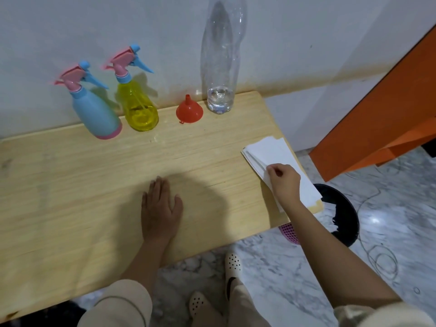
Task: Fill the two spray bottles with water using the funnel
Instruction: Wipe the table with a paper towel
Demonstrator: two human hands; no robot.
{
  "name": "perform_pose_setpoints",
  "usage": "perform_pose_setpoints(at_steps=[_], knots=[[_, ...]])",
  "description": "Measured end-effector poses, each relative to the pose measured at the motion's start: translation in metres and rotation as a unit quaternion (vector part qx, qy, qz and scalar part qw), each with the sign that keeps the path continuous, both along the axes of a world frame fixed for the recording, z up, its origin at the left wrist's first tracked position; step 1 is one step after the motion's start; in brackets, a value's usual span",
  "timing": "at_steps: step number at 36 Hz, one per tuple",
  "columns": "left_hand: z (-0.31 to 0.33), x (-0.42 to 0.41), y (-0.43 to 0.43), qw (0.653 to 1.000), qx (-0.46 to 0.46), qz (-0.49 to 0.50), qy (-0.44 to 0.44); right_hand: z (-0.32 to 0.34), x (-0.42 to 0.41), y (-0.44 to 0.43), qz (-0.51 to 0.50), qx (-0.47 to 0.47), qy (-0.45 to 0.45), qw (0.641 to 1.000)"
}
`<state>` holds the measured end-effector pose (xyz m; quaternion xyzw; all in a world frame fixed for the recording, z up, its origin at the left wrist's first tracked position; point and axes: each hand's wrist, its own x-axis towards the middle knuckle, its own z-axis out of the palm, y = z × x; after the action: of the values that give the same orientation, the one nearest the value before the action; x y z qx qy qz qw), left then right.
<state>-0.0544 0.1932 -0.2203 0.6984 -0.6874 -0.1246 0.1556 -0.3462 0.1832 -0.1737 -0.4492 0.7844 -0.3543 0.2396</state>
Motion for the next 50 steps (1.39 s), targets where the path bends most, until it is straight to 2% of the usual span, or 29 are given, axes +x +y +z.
perform_pose_setpoints(at_steps=[12, 17, 23, 28, 35, 44, 50], knots=[[-0.002, 0.0, 0.0, 1.0, -0.001, 0.007, 0.01, 0.003, -0.003, 0.001, -0.054, -0.018, -0.048, 0.997], [-0.002, 0.0, 0.0, 1.0, -0.001, 0.01, 0.013, 0.015, -0.011, 0.001, -0.111, -0.052, -0.074, 0.99], [-0.002, 0.0, 0.001, 1.0, -0.005, 0.006, 0.008, 0.041, -0.019, -0.003, -0.144, -0.079, -0.059, 0.985], [-0.004, 0.001, 0.004, 1.0, 0.004, 0.012, -0.022, 0.068, -0.01, -0.013, -0.158, -0.147, -0.068, 0.974], [-0.004, 0.006, 0.009, 0.999, 0.005, 0.029, -0.019, 0.077, 0.015, -0.045, -0.081, -0.168, -0.066, 0.98], [-0.004, 0.016, -0.004, 0.98, 0.038, 0.194, -0.01, 0.027, 0.081, -0.124, 0.067, -0.051, -0.09, 0.992], [-0.006, 0.015, -0.01, 0.97, 0.038, 0.239, -0.026, 0.0, 0.133, -0.148, 0.212, -0.022, -0.099, 0.972]])
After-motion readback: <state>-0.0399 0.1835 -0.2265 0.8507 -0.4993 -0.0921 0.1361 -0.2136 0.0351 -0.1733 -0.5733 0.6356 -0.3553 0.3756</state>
